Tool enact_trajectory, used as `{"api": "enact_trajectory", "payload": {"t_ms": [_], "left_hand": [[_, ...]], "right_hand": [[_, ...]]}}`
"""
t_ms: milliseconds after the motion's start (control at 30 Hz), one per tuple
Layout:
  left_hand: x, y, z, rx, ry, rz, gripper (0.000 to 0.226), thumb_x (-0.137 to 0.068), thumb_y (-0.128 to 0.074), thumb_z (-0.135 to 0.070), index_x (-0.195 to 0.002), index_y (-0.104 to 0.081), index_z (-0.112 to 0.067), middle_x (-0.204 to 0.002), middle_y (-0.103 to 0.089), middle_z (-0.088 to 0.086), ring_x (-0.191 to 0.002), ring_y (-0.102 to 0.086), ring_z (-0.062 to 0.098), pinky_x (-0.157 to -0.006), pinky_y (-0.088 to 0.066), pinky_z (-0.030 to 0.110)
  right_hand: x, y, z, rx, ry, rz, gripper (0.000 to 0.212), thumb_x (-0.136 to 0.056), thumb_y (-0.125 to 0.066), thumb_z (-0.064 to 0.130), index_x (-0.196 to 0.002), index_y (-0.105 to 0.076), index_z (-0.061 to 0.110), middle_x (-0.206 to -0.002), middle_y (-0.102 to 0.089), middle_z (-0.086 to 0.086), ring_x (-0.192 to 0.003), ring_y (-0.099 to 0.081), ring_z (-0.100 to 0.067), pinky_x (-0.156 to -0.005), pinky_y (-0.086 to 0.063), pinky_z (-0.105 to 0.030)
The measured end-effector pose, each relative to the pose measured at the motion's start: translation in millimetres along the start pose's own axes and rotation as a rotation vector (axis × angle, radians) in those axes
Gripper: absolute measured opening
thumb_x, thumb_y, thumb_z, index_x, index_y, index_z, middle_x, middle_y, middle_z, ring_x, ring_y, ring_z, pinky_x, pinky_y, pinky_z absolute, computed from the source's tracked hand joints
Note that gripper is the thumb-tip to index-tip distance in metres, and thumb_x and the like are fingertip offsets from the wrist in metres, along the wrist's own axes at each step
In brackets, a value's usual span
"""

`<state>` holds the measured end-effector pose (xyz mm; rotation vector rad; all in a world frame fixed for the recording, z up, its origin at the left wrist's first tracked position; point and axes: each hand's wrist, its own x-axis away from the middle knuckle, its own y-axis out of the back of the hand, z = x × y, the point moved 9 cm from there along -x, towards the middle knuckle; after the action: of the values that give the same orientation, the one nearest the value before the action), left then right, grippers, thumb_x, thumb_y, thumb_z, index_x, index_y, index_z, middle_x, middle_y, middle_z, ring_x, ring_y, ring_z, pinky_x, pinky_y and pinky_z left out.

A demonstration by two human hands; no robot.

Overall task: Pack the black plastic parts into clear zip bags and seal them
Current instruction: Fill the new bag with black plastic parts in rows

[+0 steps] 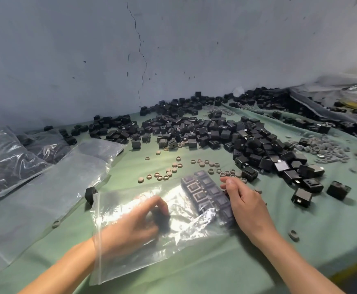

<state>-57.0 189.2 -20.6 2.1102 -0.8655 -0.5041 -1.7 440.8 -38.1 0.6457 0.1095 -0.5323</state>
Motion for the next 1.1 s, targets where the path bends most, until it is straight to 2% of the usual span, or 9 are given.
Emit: {"api": "enact_trajectory", "payload": {"t_ms": [100, 167, 233, 333, 433, 500, 667, 867, 1100], "left_hand": [[8, -2, -2, 0.247, -0.042, 0.057, 0.013, -0.094, -0.064, -0.023, -0.106, -0.065, -0.027, -0.107, -0.064, 0.000, -0.098, -0.068, 0.020, -0.083, -0.055, 0.027], [13, 0, 3, 0.312, -0.013, 0.066, 0.023, -0.092, -0.065, -0.039, -0.112, -0.065, -0.027, -0.118, -0.066, -0.002, -0.107, -0.067, 0.015, -0.091, -0.053, 0.023], [14, 0, 18, 0.353, 0.078, 0.089, 0.029, -0.093, -0.064, -0.036, -0.120, -0.060, -0.024, -0.127, -0.065, -0.012, -0.115, -0.064, 0.006, -0.096, -0.051, 0.021], [12, 4, 24, 0.163, 0.094, 0.134, 0.029, -0.092, -0.062, -0.044, -0.120, -0.057, -0.043, -0.118, -0.064, -0.016, -0.109, -0.063, 0.001, -0.094, -0.053, 0.025], [3, 8, 10, 0.059, -0.017, 0.132, 0.023, -0.094, -0.065, -0.032, -0.117, -0.065, -0.032, -0.112, -0.066, -0.011, -0.105, -0.065, 0.011, -0.094, -0.052, 0.029], [-4, 4, 0, -0.007, -0.075, 0.123, 0.025, -0.093, -0.066, -0.025, -0.118, -0.065, -0.025, -0.113, -0.065, -0.011, -0.106, -0.062, 0.005, -0.096, -0.051, 0.025], [-13, -4, -21, -0.119, -0.118, 0.148, 0.034, -0.091, -0.056, -0.045, -0.124, -0.061, -0.034, -0.111, -0.060, -0.023, -0.102, -0.053, -0.013, -0.091, -0.044, 0.008], [-17, -7, -25, -0.070, -0.125, 0.192, 0.027, -0.093, -0.058, -0.048, -0.119, -0.061, -0.050, -0.115, -0.059, -0.032, -0.109, -0.049, -0.018, -0.092, -0.039, 0.001], [-27, -22, -24, -0.073, -0.084, 0.196, 0.023, -0.091, -0.052, -0.064, -0.114, -0.051, -0.065, -0.118, -0.048, -0.045, -0.097, -0.049, -0.027, -0.062, -0.044, -0.003]], "right_hand": [[0, -1, -1, 0.005, 0.006, 0.007, 0.063, -0.091, -0.015, 0.073, -0.121, -0.060, 0.039, -0.098, -0.069, 0.020, -0.093, -0.064, -0.002, -0.078, -0.052, -0.035], [1, -1, 0, 0.006, 0.017, -0.002, 0.058, -0.093, -0.017, 0.072, -0.117, -0.059, 0.041, -0.093, -0.070, 0.021, -0.087, -0.064, 0.003, -0.075, -0.053, -0.033], [3, -1, 3, 0.008, 0.028, 0.000, 0.051, -0.092, -0.018, 0.072, -0.108, -0.058, 0.044, -0.087, -0.070, 0.023, -0.083, -0.063, 0.007, -0.070, -0.052, -0.028], [5, -1, 8, 0.029, 0.057, -0.002, 0.037, -0.093, -0.019, 0.069, -0.099, -0.054, 0.056, -0.092, -0.066, 0.031, -0.088, -0.061, 0.011, -0.068, -0.049, -0.022], [3, 0, 11, 0.054, 0.073, -0.007, 0.032, -0.095, -0.021, 0.067, -0.100, -0.051, 0.057, -0.092, -0.065, 0.033, -0.091, -0.060, 0.011, -0.073, -0.051, -0.024], [4, 0, 10, 0.064, 0.082, -0.007, 0.036, -0.095, -0.021, 0.065, -0.104, -0.053, 0.052, -0.096, -0.063, 0.033, -0.094, -0.059, 0.012, -0.076, -0.050, -0.025], [5, -6, 10, 0.107, 0.113, 0.025, 0.056, -0.095, -0.018, 0.066, -0.120, -0.060, 0.039, -0.115, -0.060, 0.027, -0.105, -0.054, 0.011, -0.083, -0.043, -0.015], [2, -2, 10, 0.047, 0.098, 0.015, 0.031, -0.104, -0.026, 0.053, -0.114, -0.055, 0.048, -0.107, -0.056, 0.036, -0.107, -0.050, 0.017, -0.080, -0.041, -0.014], [1, -1, 9, 0.035, 0.101, 0.019, 0.046, -0.099, -0.024, 0.059, -0.118, -0.060, 0.038, -0.111, -0.062, 0.023, -0.102, -0.057, 0.003, -0.083, -0.046, -0.025]]}}
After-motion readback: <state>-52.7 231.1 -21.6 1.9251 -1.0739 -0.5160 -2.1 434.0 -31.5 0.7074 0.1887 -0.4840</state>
